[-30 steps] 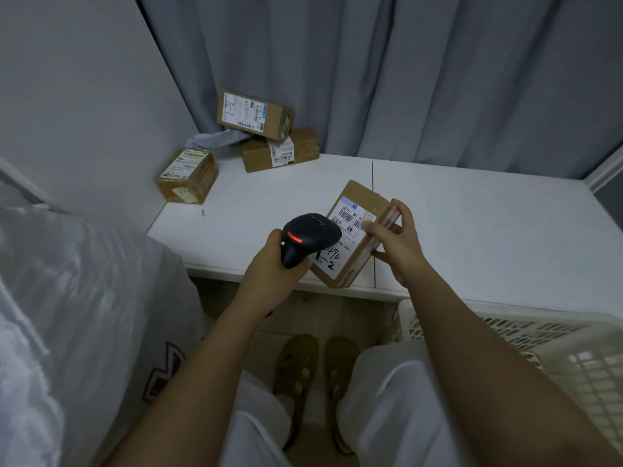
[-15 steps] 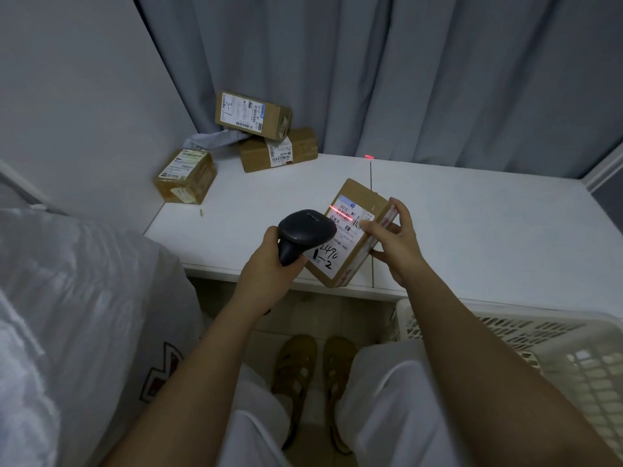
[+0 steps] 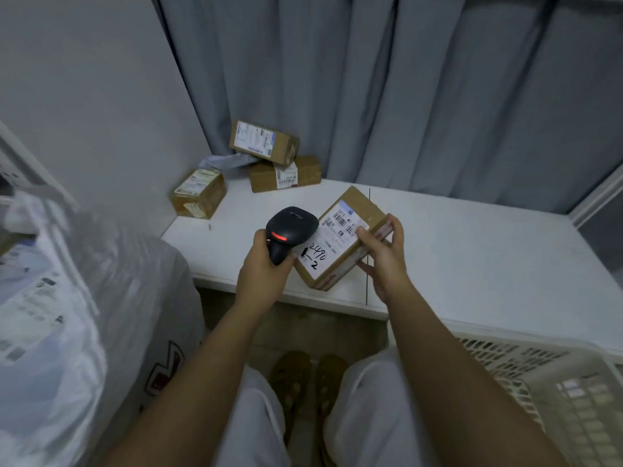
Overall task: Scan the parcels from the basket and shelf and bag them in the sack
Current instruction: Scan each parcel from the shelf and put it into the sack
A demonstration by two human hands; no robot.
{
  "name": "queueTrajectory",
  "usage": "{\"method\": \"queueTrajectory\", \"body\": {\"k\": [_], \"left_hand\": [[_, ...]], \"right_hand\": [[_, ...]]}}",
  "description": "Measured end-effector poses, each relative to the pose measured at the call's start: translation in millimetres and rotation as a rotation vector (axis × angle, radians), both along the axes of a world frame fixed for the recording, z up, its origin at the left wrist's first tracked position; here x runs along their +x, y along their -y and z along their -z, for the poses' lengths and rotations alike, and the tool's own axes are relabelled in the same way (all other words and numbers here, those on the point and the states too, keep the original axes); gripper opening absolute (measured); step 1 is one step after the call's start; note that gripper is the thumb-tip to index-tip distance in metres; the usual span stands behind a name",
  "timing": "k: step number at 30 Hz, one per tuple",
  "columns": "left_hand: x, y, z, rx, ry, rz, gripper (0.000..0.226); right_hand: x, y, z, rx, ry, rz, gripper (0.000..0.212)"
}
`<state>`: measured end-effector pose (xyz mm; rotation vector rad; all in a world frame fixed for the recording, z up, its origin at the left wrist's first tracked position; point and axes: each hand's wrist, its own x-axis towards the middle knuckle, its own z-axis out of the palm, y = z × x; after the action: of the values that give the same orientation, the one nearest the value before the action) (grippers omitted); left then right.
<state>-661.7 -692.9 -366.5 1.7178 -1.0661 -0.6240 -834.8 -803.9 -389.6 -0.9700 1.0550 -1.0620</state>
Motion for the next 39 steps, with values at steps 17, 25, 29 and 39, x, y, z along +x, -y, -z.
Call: {"method": "queueTrajectory", "body": {"k": [17,25,29,39], "left_hand": [[-34.1,-224.0,-170.8,-0.451,-0.029,-0.215,0.032],[13.1,-346.2,-190.3,-0.592,-0.056,-0.542,0.028],[41.4,-392.5,-179.1,-0.608,-0.023,-0.713,0.028],[79.6,-434.4,-136.4,-0.473,0.023,-0.902,0.028]], "right_hand": [[26.1,-196.9,-226.5,-0.427,0.209,-0.118,0.068],[106.0,-290.2,-275.8,-0.541,0.243,-0.358,0.068],[153.9,-315.5,-260.9,-0.617,0.087,-0.501,0.065],[262.7,-330.2,-187.6,-0.968,-0.795,-0.524,0.083]]}}
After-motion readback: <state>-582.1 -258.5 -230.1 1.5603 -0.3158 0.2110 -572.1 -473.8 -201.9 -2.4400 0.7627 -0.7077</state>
